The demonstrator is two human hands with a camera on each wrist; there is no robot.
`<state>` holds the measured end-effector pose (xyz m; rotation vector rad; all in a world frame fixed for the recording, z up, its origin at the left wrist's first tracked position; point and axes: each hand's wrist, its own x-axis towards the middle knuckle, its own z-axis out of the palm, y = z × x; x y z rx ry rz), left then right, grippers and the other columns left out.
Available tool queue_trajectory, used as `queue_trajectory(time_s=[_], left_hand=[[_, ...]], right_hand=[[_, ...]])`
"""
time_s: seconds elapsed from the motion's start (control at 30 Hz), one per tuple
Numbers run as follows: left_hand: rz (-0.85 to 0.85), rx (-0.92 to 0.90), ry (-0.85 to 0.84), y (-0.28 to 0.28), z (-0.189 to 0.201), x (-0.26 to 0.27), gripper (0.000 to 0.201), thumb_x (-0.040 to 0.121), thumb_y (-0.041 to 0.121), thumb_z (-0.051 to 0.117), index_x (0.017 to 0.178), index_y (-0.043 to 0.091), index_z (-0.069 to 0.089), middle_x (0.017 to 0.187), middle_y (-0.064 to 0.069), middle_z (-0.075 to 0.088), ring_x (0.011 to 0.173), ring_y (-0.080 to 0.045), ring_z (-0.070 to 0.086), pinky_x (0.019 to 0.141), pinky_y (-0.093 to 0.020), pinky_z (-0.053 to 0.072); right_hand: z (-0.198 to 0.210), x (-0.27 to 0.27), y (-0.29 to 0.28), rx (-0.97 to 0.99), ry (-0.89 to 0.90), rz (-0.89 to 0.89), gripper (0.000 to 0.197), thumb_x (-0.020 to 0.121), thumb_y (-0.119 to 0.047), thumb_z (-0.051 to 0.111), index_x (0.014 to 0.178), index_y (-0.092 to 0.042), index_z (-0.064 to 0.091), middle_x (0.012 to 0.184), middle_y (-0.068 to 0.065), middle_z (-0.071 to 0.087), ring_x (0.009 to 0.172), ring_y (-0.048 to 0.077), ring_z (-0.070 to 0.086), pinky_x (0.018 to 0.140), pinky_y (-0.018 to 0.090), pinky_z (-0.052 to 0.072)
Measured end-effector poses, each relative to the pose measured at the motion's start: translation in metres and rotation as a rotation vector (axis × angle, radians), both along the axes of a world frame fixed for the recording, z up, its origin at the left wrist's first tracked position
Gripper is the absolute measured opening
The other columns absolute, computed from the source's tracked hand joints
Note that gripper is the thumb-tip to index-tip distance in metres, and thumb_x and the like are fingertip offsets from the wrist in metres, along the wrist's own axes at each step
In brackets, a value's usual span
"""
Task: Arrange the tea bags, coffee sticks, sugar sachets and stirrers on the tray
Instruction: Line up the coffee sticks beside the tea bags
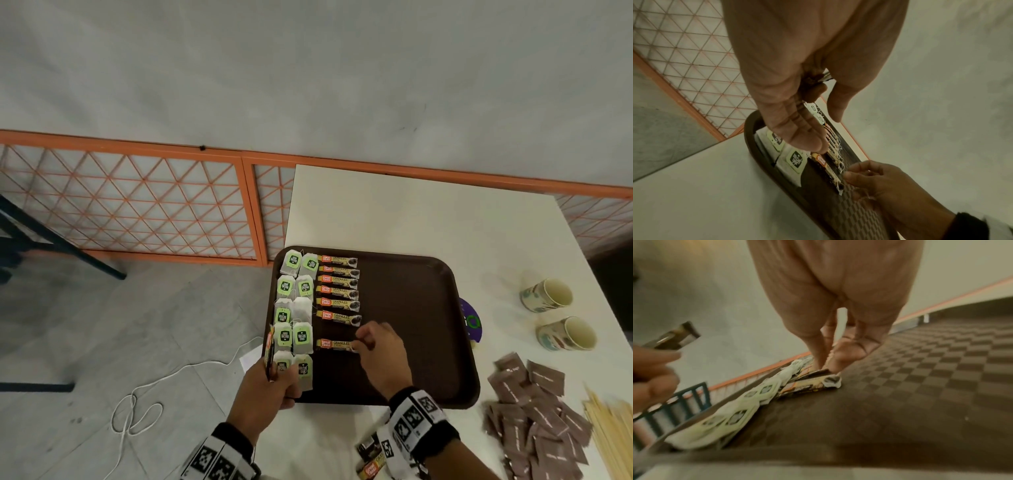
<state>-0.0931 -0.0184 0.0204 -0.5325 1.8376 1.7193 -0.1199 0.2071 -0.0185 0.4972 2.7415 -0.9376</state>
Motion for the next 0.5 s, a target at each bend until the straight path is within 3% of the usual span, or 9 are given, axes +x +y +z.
queue_trajectory(time_s=[0.07,0.13,0.3,0.5], left_hand=[[0.015,0.018,-0.017,-0.003,0.005,0.003,0.011,0.093,0.020,0.063,0.104,0.018,0.065,0.080,-0.006,0.074,0.073,-0.019,0.069,0.070,-0.033,0.057],[0.016,0.016,-0.025,-0.005,0.009,0.004,0.012,0.093,0.022,0.064,0.104,0.017,0.065,0.081,-0.002,0.074,0.074,-0.018,0.071,0.069,-0.031,0.058],[0.032,-0.016,-0.027,-0.012,0.015,0.004,0.012,0.092,0.021,0.065,0.098,0.012,0.064,0.081,-0.004,0.074,0.076,-0.019,0.072,0.067,-0.030,0.057],[0.029,-0.047,-0.050,-0.017,0.019,0.004,0.013,0.093,0.023,0.063,0.100,0.011,0.063,0.088,-0.008,0.073,0.075,-0.017,0.072,0.067,-0.029,0.058]], right_hand=[[-0.002,0.003,-0.008,0.016,0.008,0.217,0.007,0.092,-0.023,0.066,0.099,-0.024,0.066,0.102,-0.012,0.048,0.088,0.005,0.055,0.082,0.023,0.050],[-0.009,0.000,-0.013,0.045,0.017,0.300,0.009,0.093,-0.023,0.062,0.101,-0.023,0.067,0.105,-0.011,0.049,0.097,0.010,0.054,0.085,0.027,0.049],[-0.017,-0.021,-0.011,0.077,0.075,0.260,0.011,0.094,-0.018,0.060,0.101,-0.021,0.068,0.107,-0.005,0.052,0.104,0.015,0.051,0.086,0.032,0.049],[-0.016,-0.032,-0.010,0.085,0.060,0.286,0.011,0.095,-0.018,0.060,0.104,-0.019,0.066,0.108,-0.003,0.049,0.106,0.017,0.051,0.087,0.028,0.047]])
